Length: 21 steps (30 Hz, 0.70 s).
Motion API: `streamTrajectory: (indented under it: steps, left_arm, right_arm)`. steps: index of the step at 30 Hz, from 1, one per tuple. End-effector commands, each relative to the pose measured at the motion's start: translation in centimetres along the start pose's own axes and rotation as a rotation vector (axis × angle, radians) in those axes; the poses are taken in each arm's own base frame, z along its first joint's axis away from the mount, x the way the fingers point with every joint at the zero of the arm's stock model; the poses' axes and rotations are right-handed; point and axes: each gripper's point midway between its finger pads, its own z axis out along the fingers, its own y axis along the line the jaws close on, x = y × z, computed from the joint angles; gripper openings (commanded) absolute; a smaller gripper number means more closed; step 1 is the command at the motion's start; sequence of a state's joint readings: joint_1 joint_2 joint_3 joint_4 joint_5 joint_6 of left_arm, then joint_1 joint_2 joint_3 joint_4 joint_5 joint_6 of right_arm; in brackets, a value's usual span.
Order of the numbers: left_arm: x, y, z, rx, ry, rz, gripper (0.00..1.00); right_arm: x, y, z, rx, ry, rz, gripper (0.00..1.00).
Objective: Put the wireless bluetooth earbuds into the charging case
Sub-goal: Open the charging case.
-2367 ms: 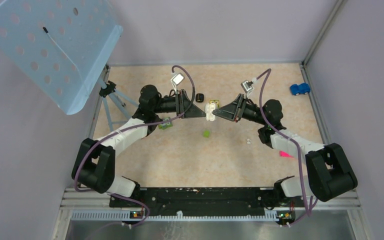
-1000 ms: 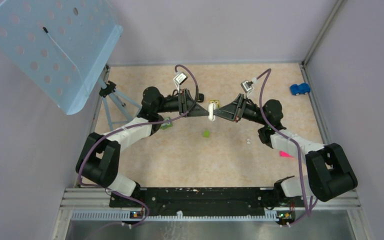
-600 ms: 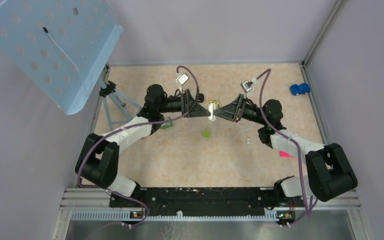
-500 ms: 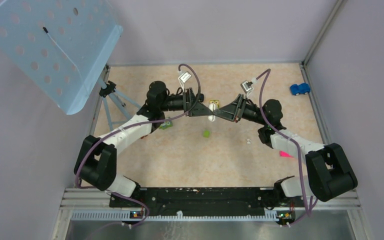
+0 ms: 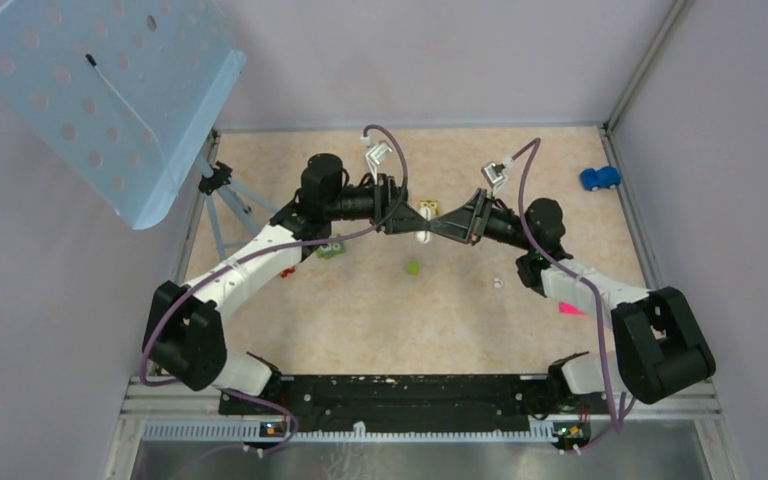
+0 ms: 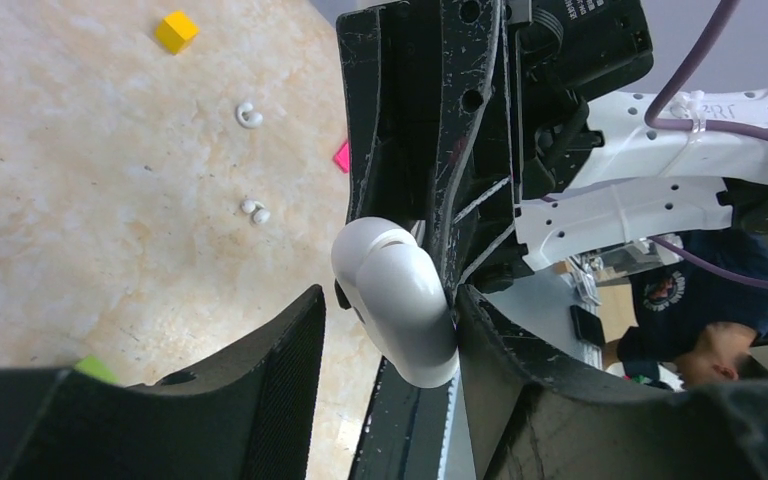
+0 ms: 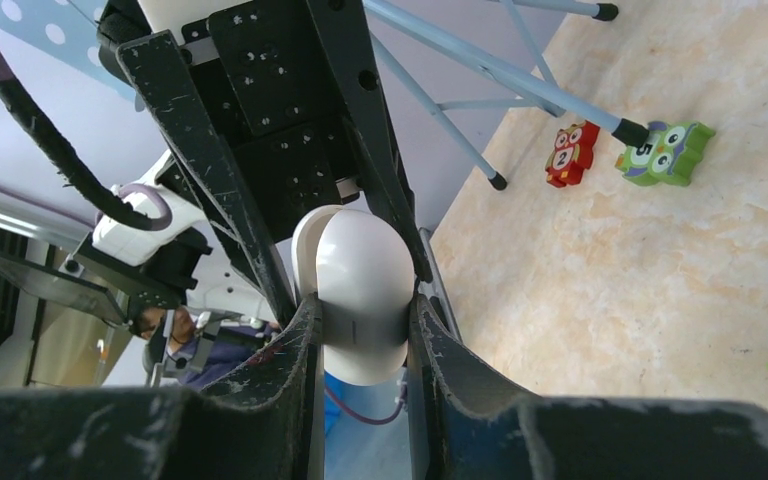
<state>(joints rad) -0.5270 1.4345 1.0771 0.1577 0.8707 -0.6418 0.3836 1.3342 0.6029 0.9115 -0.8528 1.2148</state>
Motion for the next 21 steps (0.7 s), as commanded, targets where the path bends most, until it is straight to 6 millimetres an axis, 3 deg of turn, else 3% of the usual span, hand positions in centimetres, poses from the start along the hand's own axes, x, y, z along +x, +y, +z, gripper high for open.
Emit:
streamTrajectory:
  steps: [1,6,12,21]
  left_arm:
    - [-1.6,-1.0,-0.9,-0.039,-0.044,0.101,0.55]
    - [-2.2,-1.3,-1.9,-0.047,-0.071,0.115,0.6]
    - [-1.5,-1.7,-2.2,0.001,-0.068,0.097,0.66]
    - [-1.2,-0.2,-2.4,-0.047,-0.056,0.072,0.66]
  right_arm:
    - [-0.6,2.4,0.1,-0.066,-0.015,-0.086,0.0]
    - [-0.4,2.3,0.1,-0.07,-0.014,-0.084,0.0]
    - [-0.4,2.5,0.1,-0.087,-0.014,-0.08,0.0]
    - [-0.4,2.6,0.0,-0.091,-0.014,-0.08,0.0]
